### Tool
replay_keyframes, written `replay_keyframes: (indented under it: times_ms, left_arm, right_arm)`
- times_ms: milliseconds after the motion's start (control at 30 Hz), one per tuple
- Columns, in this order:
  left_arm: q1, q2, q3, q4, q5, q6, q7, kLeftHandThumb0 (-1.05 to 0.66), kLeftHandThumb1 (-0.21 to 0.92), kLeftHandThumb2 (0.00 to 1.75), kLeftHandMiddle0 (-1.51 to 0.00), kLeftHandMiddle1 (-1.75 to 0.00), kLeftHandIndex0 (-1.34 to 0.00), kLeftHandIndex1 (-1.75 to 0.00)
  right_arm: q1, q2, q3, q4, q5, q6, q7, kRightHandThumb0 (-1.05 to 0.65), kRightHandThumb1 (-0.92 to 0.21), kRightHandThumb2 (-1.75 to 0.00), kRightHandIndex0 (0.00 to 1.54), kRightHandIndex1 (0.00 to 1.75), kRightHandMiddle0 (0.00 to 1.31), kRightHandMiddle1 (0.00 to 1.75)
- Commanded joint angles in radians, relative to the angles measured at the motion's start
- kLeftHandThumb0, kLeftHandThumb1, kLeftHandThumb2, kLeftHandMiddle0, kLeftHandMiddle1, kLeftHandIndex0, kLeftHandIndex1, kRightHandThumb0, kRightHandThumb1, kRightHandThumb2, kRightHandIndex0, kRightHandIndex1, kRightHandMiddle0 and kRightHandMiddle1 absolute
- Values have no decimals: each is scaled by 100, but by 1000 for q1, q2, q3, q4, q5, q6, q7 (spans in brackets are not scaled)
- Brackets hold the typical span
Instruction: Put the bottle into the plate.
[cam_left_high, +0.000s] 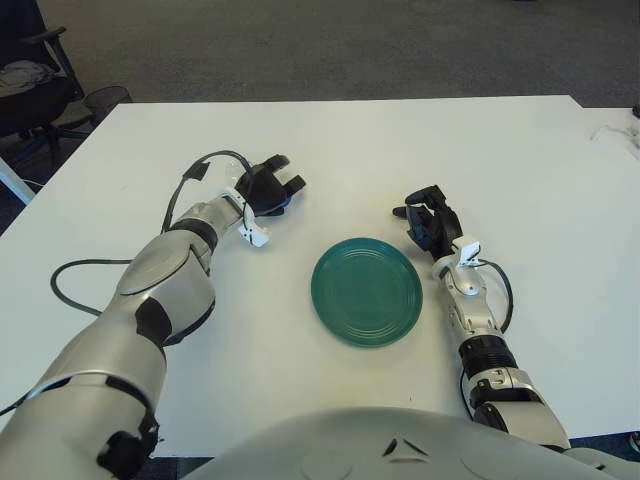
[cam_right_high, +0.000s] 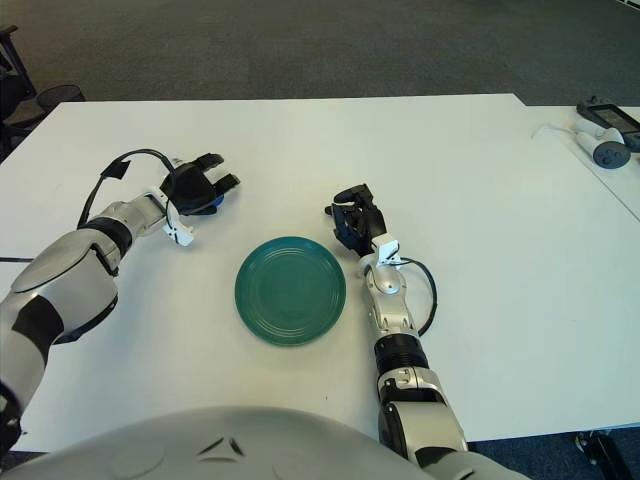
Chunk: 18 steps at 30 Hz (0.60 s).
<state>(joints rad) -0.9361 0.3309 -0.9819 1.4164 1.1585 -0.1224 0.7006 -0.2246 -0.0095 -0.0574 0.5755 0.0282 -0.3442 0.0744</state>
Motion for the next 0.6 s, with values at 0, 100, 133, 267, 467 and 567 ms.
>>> replay_keyframes:
  times_ms: [0, 100, 133, 267, 467, 567]
  left_arm:
    - [22, -7, 29, 6, -27, -17, -18, -26, 71, 81, -39, -150, -23, -169]
    - [28, -13, 63, 4, -59, -30, -37, -9, 52, 107, -48, -166, -30, -171]
    - [32, -17, 77, 4, -72, -33, -50, -7, 49, 110, -50, -167, -31, -171]
    - [37, -24, 100, 4, -92, -37, -75, -2, 35, 124, -58, -173, -47, -160]
    - [42, -36, 122, 2, -112, -41, -91, -1, 25, 133, -65, -174, -59, -151]
    - [45, -43, 130, 2, -117, -39, -95, -1, 22, 134, -67, -175, -63, -147]
  right_arm:
    - [41, 3, -9, 73, 10, 41, -4, -35, -92, -51, 40, 107, 20, 175]
    - [42, 2, -10, 78, 4, 30, -10, -35, -92, -52, 40, 105, 20, 175]
    - [41, 1, -11, 82, 3, 25, -11, -35, -92, -52, 40, 105, 20, 175]
    - [39, -1, -13, 91, 2, 15, -13, -35, -92, -52, 41, 105, 20, 175]
    - [37, -4, -16, 94, 2, 15, -14, -35, -92, -51, 41, 105, 20, 175]
    - [34, -6, -18, 98, 4, 13, -14, -35, -92, -51, 41, 105, 20, 175]
